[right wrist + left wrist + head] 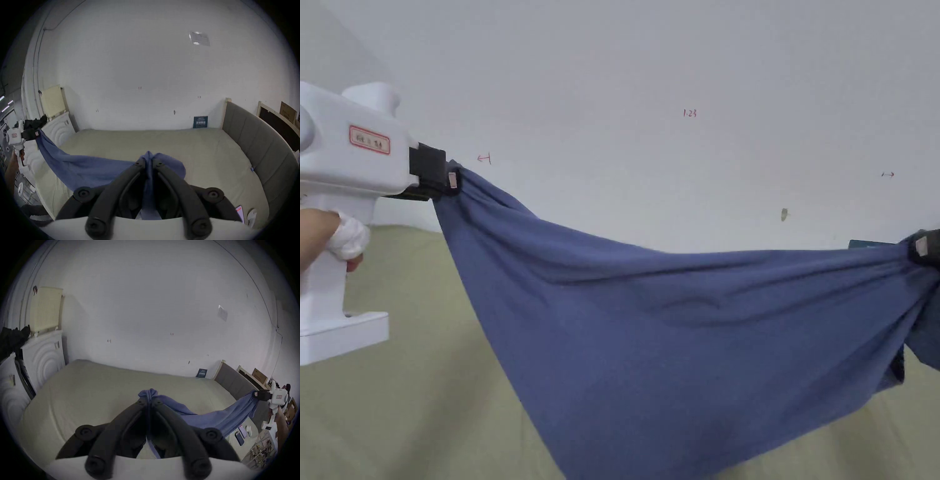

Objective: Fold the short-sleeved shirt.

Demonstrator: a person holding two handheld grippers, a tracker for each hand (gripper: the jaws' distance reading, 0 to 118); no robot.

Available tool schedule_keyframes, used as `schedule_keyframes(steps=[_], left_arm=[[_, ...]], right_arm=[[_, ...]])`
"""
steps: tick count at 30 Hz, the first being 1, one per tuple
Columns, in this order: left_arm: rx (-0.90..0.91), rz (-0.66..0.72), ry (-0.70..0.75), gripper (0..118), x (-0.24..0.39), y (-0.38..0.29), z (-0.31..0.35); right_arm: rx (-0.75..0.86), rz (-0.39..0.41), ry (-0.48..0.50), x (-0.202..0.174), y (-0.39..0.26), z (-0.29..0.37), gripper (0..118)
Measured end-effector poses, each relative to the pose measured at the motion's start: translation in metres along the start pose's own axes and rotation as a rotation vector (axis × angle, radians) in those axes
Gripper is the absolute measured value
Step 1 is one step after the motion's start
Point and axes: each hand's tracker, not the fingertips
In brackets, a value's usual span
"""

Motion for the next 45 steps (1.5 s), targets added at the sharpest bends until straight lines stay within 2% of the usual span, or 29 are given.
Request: schedule_keyframes(steps=[5, 9, 10, 11, 13, 22, 26, 36, 45], left_arm=[[0.056, 0.011, -0.003, 4, -0.012, 0.018, -0.008], [0.064, 0.021, 0.008, 4, -0.017, 0.026, -0.023], [0.067, 0.032, 0.005, 4, -0.018, 0.027, -0.026], [0.085, 0.062, -0.011, 4, -0.020, 0.026, -0.030], [0.085, 0.069, -0.010, 4, -0.022, 0.023, -0.040], [0.021, 0.063, -0.014, 4, -0.012, -0.005, -0.064], [-0.046, 0.073, -0.009, 4, -0.028, -0.026, -0.077], [-0.198, 0.118, -0.032, 4, -0.048, -0.115, -0.059], [-0.356, 0.242, -0.062, 4, -0.063, -0.247, -0.003]], right_arm=[[0.059, -0.012, -0.010, 0.005, 0.021, -0.014, 7], [0.083, 0.009, -0.029, 0.005, 0.031, -0.029, 7], [0.092, -0.002, -0.027, 0.006, 0.032, -0.033, 7], [0.100, -0.045, -0.036, 0.010, 0.031, -0.040, 7], [0.097, -0.058, -0.034, 0.015, 0.030, -0.050, 7], [0.043, -0.046, -0.070, 0.025, -0.001, -0.087, 7], [0.005, -0.046, -0.067, 0.030, -0.023, -0.093, 7], [-0.106, -0.022, -0.034, 0.039, -0.097, -0.069, 7], [-0.251, -0.050, -0.021, 0.048, -0.212, -0.015, 7]])
